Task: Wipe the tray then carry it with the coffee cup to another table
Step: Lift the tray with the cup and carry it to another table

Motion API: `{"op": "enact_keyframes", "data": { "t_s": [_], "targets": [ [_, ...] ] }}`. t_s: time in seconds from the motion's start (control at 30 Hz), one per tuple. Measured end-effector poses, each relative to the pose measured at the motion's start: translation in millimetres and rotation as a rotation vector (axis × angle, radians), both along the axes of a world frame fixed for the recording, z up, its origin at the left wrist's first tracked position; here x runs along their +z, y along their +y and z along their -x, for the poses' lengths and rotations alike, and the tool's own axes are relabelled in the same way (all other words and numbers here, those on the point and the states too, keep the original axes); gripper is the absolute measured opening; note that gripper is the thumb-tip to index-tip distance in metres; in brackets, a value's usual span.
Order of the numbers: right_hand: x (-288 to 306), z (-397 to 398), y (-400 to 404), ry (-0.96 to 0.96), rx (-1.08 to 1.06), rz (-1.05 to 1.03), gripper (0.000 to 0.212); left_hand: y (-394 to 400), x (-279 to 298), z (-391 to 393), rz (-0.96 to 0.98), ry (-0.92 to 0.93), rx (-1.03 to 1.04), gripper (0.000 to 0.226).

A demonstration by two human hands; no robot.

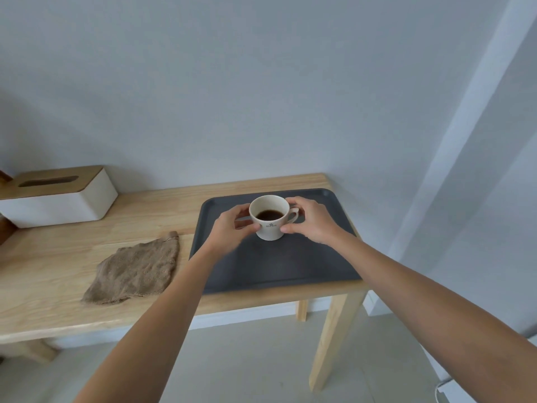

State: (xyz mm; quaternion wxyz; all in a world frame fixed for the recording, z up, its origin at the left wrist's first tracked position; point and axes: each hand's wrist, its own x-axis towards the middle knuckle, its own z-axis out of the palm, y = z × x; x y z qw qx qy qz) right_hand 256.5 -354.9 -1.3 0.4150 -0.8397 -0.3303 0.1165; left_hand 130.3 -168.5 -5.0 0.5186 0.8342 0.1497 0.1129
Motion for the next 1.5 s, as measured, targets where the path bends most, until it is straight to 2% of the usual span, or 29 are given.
{"op": "enact_keyframes", "data": {
  "t_s": [0.1,0.17,0.23,0.3,0.4,0.6,0.83,1.03,1.23,1.5],
  "targets": [
    [0.7,-3.9,-16.2,0.012,-0.009,0.096,0.086,10.0,-1.6,2.0,-0.231,0.067,0.106,0.062],
    [-4.2,-8.1,-33.9,-0.098,-0.125,0.173,0.075,23.9,-6.3,7.4,-0.416,0.138,0.219,0.058],
    [-12.9,-11.9,-54.4,-0.205,-0.289,0.274,0.057,37.6,-12.4,14.8,-0.486,0.286,0.294,0.054],
    [-22.8,-13.9,-71.2,-0.218,-0.401,0.345,0.046,44.4,-20.2,21.8,-0.558,0.416,0.321,0.05],
    [-31.0,-10.7,-82.2,-0.192,-0.448,0.327,0.031,46.4,-30.1,25.4,-0.685,0.429,0.303,0.042],
    [-34.5,3.4,-83.3,-0.278,-0.536,0.383,0.027,53.7,-33.3,24.2,-0.594,0.319,0.336,0.021],
    [-33.7,20.5,-107.9,-0.233,-0.635,0.32,0.029,53.6,-34.3,5.6,-0.579,0.202,0.254,0.024],
    [-31.5,46.8,-170.1,-0.183,-0.798,0.309,0.03,19.5,-37.0,-37.7,-0.552,0.049,0.084,0.02],
    [-16.9,83.6,-259.2,-0.2,-1.004,0.287,0.035,-66.4,-27.0,-88.4,-0.565,-0.096,-0.137,0.018],
    [-16.5,149.6,-413.1,-0.122,-1.297,0.275,0.027,-248.3,-26.4,-137.7,-0.571,-0.195,-0.427,0.015]
  ]
}}
